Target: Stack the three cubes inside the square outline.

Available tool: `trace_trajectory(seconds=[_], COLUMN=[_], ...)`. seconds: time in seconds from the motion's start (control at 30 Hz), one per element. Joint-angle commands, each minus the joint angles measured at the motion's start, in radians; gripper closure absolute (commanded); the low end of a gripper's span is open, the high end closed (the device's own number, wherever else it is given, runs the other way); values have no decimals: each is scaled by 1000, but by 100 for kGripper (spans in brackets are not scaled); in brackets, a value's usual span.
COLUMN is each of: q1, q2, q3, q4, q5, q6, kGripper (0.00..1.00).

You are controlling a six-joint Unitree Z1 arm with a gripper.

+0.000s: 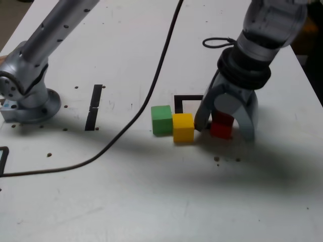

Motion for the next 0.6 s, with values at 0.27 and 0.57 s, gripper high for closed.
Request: trace_trajectory(seconds=[0.27,0.57], q1=[-4,-2], q2=[7,11], q3=[15,16], q4=[-9,-22], q5=[0,-26], q6=[-1,-5], kGripper=[44,73])
